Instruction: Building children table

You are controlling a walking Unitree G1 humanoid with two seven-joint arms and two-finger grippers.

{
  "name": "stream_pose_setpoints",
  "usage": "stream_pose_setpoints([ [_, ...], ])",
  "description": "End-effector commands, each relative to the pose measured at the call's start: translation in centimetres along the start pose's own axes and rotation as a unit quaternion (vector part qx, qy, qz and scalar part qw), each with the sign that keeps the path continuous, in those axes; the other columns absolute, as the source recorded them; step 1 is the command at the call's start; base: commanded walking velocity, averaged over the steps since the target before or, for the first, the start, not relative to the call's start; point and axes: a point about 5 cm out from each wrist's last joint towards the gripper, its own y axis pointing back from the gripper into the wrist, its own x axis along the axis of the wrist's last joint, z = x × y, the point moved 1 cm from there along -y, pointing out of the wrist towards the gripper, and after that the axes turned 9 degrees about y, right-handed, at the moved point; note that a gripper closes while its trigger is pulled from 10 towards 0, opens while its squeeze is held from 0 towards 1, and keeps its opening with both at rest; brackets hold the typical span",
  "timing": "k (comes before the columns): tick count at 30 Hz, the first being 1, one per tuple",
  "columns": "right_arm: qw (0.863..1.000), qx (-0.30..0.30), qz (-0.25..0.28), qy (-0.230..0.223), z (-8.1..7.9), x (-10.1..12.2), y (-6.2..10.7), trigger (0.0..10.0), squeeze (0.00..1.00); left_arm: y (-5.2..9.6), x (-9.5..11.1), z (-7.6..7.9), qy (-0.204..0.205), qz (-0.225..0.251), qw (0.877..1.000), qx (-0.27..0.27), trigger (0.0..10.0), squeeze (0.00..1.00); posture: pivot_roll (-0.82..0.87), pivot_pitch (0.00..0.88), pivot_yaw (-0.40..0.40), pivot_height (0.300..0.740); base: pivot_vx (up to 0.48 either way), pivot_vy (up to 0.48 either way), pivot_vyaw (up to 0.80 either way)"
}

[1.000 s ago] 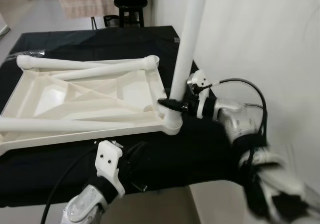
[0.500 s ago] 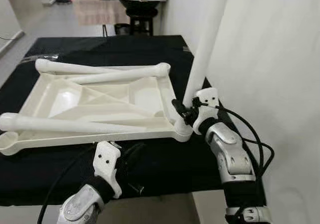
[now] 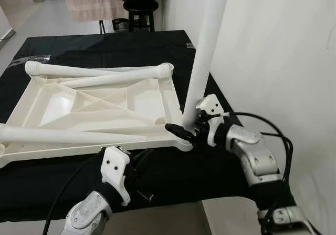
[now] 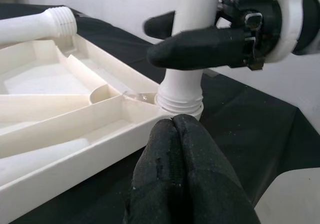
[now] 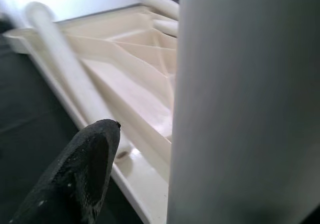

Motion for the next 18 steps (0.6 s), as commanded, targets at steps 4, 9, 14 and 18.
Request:
stream_pose_setpoints([
  [4,0.999,0.037,0.010,-0.019,1.1,-0.2,-0.6,10.0,0.00,0.1,-0.4,-0.1,-0.004,-0.006,1.000,0.003,10.0,0.00,0.05,0.028,-0.052,0.740,0.000,0.000,0.00],
  [9,0.998,0.036,0.015,-0.043,2.7,-0.1,-0.9,0.0,0.00,0.0,-0.6,-0.1,-0.003,-0.007,1.000,0.002,10.0,0.00,0.05,0.028,-0.052,0.740,0.000,0.000,0.00],
  [14,0.997,0.046,0.027,-0.053,3.9,0.3,-0.5,0.0,0.00,0.1,-0.7,-0.1,-0.002,-0.007,1.000,0.003,10.0,0.00,0.05,0.040,-0.057,0.740,0.000,0.000,0.00],
  [18,0.997,0.044,0.027,-0.053,4.1,0.2,-0.2,0.0,0.00,0.1,-0.8,-0.1,-0.001,-0.006,1.000,0.004,10.0,0.00,0.04,0.042,-0.058,0.740,0.000,0.000,0.00],
])
